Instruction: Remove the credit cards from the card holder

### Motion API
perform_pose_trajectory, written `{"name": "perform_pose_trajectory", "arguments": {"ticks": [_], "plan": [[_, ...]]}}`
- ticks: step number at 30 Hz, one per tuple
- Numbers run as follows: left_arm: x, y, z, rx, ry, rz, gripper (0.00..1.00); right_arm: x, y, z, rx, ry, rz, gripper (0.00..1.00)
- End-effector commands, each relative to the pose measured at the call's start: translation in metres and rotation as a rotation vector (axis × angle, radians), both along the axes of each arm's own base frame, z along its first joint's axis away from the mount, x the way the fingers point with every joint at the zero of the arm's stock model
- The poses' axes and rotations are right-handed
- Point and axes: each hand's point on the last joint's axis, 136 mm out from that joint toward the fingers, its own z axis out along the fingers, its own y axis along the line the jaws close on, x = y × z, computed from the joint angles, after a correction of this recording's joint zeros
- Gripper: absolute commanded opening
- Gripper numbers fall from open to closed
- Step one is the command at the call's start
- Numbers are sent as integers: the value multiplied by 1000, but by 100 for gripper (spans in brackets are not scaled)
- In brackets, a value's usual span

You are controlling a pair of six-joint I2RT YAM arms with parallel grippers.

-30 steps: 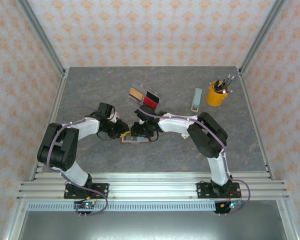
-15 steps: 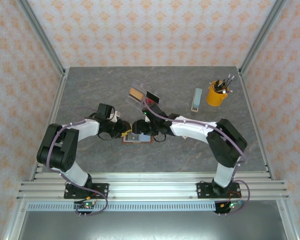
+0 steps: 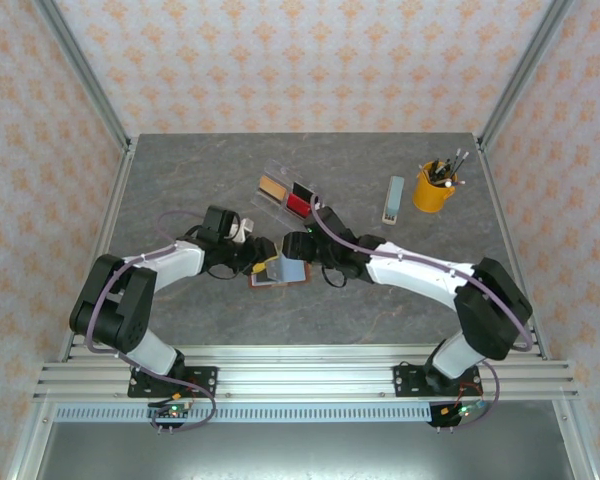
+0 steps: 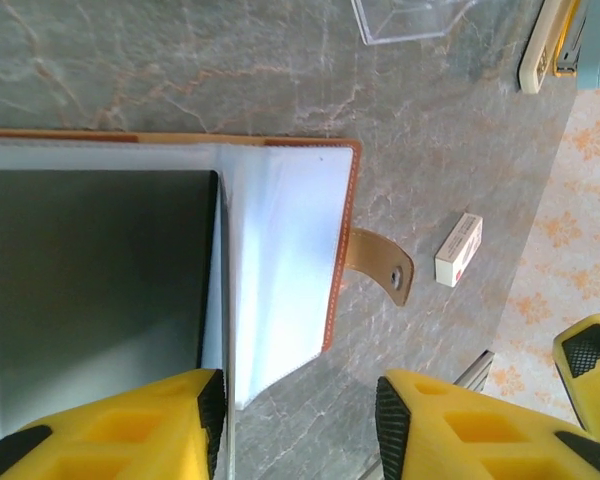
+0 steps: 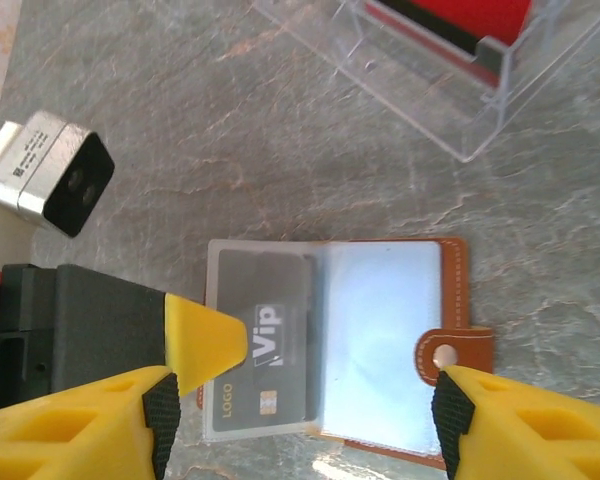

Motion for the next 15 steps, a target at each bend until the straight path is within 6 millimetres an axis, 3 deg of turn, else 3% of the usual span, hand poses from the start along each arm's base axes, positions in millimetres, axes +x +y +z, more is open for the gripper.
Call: {"name": "perform_pose_trajectory", "arguments": {"ticks": [1, 9, 15], "plan": [[12, -15, 17, -23, -51, -11, 48, 5, -17, 11, -12, -56, -76, 70], [22, -39, 13, 6, -45, -32, 51, -4, -39, 15, -27, -82, -116, 71], [32, -36, 1, 55, -17, -6, 52, -5, -53, 21, -67, -115, -133, 71]]}}
